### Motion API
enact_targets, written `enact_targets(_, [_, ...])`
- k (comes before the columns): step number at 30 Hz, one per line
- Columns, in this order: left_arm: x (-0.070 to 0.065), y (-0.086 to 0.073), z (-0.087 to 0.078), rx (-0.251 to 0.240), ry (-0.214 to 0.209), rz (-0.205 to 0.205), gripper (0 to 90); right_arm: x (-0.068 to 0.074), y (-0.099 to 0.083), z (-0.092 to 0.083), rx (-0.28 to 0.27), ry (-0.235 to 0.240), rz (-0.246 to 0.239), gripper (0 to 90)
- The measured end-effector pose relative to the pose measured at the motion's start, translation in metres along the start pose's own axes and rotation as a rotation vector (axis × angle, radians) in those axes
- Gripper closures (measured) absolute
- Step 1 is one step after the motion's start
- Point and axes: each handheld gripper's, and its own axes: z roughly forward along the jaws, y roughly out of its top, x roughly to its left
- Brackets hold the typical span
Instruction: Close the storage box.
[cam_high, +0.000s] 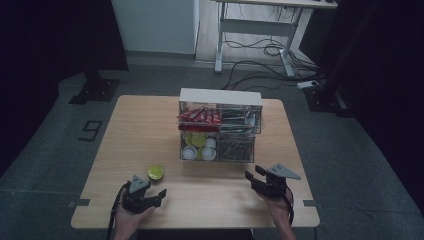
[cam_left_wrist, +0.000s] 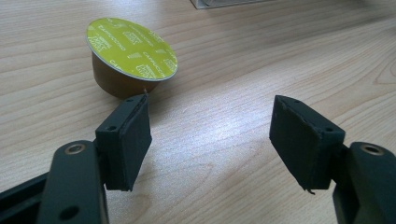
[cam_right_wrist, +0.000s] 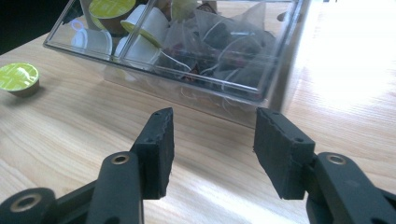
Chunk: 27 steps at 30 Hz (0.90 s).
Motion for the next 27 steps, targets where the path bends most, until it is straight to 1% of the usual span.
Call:
enact_targets(2, [0.000,0.000,0.000,0.002,0.001,0.002,29.5,-0.001,-0.001,-0.003,-0.002,-0.001,-0.004,47.1])
enact_targets(3, [-0.001,0.000,0.001,0.003,0.002,0.002,29.5,-0.004,-0.004,-0.009,-0.005,-0.001,-0.003,46.3])
enact_targets(7, [-0.002,-0.001,0.002,0.007,0.003,0.010,29.5,-0.008,-0.009,-0.015,-0.004,-0.002,-0.010,45.6])
enact_targets(8, [-0.002,-0.001,0.002,0.007,0.002,0.011,29.5,-0.012,-0.013,-0.018,0.002,-0.003,-0.009,45.3])
enact_targets(9, [-0.002,-0.001,0.002,0.006,-0.001,0.012,29.5,-0.012,-0.013,-0.018,0.002,-0.003,-0.009,45.3])
enact_targets(10, [-0.003,0.000,0.001,0.005,-0.009,0.011,29.5,-0.015,-0.017,-0.021,0.009,-0.007,-0.001,45.1])
enact_targets(14, [-0.004,0.000,0.001,0.002,-0.011,0.012,29.5,-0.019,-0.024,-0.025,0.021,-0.012,-0.003,45.0])
enact_targets(17, [-0.004,0.000,0.001,0.006,-0.012,0.016,29.5,-0.024,-0.033,-0.031,0.030,-0.011,0.001,44.8])
enact_targets(22, [-0.005,0.000,0.001,0.006,-0.013,0.017,29.5,-0.026,-0.039,-0.032,0.040,-0.010,0.000,44.8])
enact_targets(27, [-0.004,0.000,0.000,0.003,-0.011,0.016,29.5,-0.025,-0.038,-0.031,0.035,-0.005,-0.006,44.6])
